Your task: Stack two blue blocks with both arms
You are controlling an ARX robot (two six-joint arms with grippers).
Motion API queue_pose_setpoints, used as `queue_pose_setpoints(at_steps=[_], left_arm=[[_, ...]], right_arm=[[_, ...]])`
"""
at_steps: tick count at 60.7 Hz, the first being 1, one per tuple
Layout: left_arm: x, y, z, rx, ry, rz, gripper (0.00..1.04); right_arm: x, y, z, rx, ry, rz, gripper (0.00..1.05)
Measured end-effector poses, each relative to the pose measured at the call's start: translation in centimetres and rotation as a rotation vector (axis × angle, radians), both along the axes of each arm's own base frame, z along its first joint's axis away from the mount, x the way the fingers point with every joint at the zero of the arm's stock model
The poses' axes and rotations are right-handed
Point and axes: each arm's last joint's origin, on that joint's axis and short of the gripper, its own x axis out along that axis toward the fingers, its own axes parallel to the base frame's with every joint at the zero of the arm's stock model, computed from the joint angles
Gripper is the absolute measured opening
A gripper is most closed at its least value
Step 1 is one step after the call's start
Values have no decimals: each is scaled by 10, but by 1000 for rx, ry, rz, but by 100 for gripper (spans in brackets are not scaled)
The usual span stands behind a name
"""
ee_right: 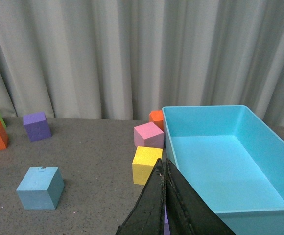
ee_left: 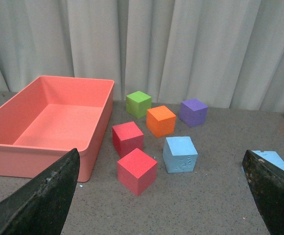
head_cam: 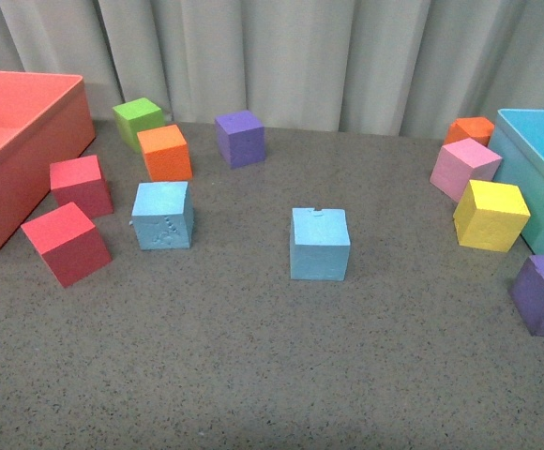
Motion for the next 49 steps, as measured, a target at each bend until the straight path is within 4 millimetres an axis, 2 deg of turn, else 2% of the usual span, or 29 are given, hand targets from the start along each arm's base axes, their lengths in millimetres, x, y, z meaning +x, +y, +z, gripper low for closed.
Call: queue_pose_setpoints(at_steps=[39, 49], left_arm=[[0, 0, 0, 0, 0, 0, 98], [0, 0, 0, 0, 0, 0, 98]], right_arm=[[-16, 0, 0, 0, -4, 0, 1], [-26, 0, -2, 0, 1, 3, 1]])
